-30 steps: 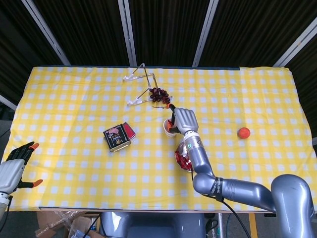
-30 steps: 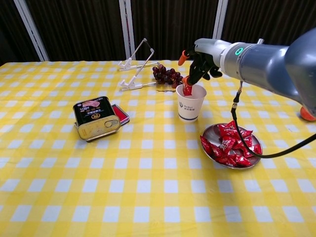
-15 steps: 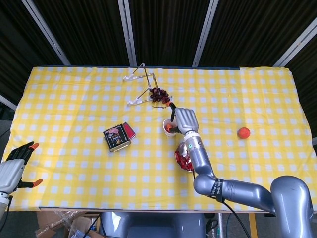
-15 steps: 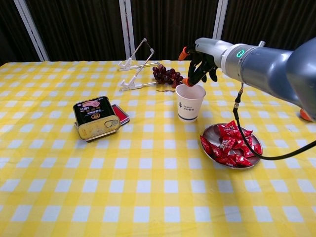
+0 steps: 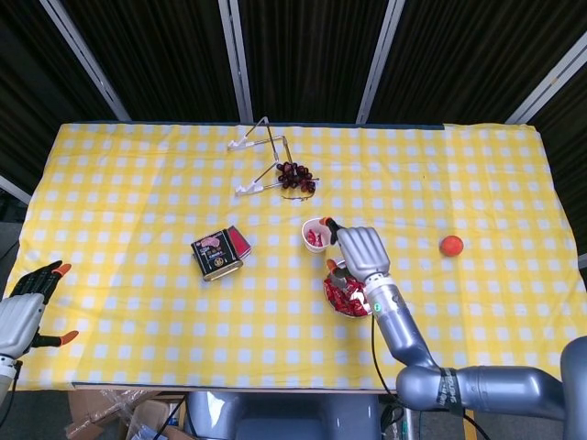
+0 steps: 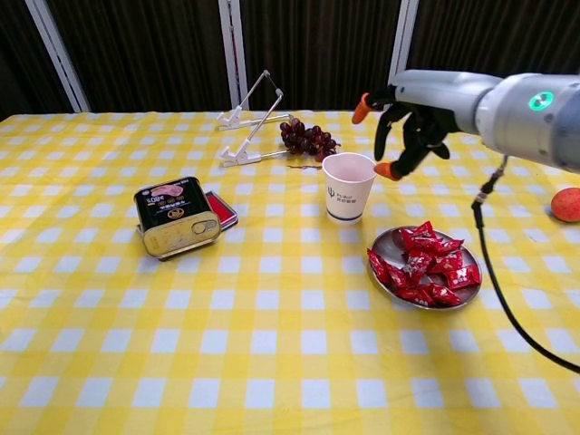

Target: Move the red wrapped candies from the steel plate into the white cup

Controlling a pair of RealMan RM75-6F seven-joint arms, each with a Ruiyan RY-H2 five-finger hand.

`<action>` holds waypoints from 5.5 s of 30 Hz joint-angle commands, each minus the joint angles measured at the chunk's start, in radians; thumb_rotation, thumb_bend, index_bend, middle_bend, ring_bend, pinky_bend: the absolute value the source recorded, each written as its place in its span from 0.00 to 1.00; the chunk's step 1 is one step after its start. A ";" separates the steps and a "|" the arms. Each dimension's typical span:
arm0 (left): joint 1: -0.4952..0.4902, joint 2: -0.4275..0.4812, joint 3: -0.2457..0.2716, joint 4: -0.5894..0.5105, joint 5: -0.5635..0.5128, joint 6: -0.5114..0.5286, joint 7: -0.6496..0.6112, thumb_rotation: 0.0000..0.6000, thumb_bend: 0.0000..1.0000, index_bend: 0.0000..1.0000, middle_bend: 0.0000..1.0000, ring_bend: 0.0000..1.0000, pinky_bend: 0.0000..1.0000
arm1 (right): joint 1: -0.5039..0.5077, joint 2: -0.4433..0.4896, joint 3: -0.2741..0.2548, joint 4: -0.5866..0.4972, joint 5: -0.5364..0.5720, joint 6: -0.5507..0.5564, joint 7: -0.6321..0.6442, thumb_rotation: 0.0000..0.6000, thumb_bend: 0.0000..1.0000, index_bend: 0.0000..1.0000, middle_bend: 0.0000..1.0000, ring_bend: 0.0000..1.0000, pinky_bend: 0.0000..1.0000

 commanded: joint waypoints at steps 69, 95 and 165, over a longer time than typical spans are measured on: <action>-0.004 0.001 0.008 0.000 0.006 -0.012 0.009 1.00 0.06 0.00 0.00 0.00 0.00 | -0.137 -0.142 -0.098 0.248 -0.046 -0.120 0.031 1.00 0.48 0.63 0.77 0.93 0.95; -0.007 0.004 0.008 -0.006 0.001 -0.021 -0.001 1.00 0.06 0.00 0.00 0.00 0.00 | -0.052 -0.011 0.081 0.092 0.027 -0.069 -0.015 1.00 0.49 0.63 0.77 0.93 0.95; -0.023 0.030 0.008 -0.021 -0.038 -0.075 -0.038 1.00 0.06 0.00 0.00 0.00 0.00 | 0.149 -0.220 0.120 0.446 0.160 -0.210 0.017 1.00 0.49 0.44 0.77 0.93 0.95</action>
